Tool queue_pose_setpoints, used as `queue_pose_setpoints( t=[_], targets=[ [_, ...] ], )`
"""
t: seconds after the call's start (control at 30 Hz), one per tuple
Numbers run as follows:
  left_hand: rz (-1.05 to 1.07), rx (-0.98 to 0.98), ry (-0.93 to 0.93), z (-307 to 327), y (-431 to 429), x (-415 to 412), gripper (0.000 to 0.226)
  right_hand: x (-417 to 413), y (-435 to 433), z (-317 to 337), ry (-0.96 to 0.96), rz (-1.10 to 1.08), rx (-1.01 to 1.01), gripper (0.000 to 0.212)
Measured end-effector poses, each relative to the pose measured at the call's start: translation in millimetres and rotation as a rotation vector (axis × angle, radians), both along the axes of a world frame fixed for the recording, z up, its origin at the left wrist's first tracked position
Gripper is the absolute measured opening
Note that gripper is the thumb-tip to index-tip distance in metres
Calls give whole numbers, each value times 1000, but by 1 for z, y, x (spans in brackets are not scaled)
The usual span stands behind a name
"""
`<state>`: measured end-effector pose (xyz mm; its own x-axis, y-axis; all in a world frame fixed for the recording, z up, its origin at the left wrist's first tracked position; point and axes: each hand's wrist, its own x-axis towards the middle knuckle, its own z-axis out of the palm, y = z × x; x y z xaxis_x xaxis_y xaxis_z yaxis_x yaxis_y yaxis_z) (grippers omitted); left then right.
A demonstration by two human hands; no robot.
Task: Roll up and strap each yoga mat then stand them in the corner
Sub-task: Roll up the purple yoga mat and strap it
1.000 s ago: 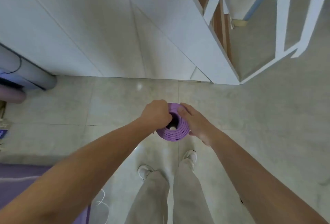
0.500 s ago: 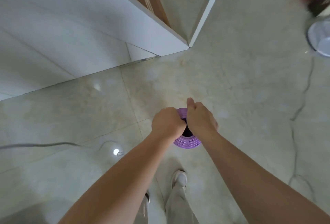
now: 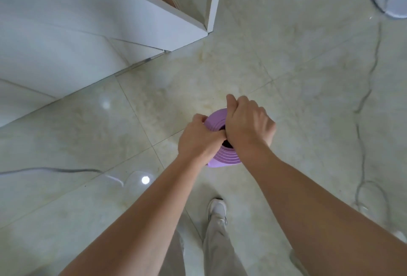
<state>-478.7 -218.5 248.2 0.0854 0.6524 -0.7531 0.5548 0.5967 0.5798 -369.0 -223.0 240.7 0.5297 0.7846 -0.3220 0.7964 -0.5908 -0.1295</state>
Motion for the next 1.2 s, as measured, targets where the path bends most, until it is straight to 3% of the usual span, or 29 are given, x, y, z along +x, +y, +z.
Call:
queue_pose_setpoints(
  t=[0.07,0.13,0.3,0.37,0.43,0.5,0.8,1.03,1.1,1.17,1.2],
  targets=[
    [85,-164,-218,0,-7,-1,66,19,-9,1,-20,-30,-33,59],
    [125,-230,-348,-2,-16,2,65,35,-22,2,-48,-48,-71,61],
    [61,-60,-385,6,-48,23,52,46,-52,10,37,-100,-78,54],
    [65,-53,-402,8,-53,22,32,41,-65,15,94,17,-39,52],
    [102,-82,-406,10,-53,16,20,31,-82,20,97,220,-37,69],
    [97,-126,-394,14,-52,14,30,25,-93,21,77,296,-96,79],
    [46,-207,-401,29,-55,7,52,18,-115,18,102,305,-110,79],
    [46,-217,-468,27,-50,2,33,28,-133,22,36,599,-146,107],
    [44,-191,-459,25,-45,0,32,32,-120,28,184,544,-64,98],
    [16,-167,-445,25,-39,1,31,34,-98,36,362,294,70,76],
    [3,-162,-442,25,-38,2,31,34,-88,34,346,180,102,67]
  ],
)
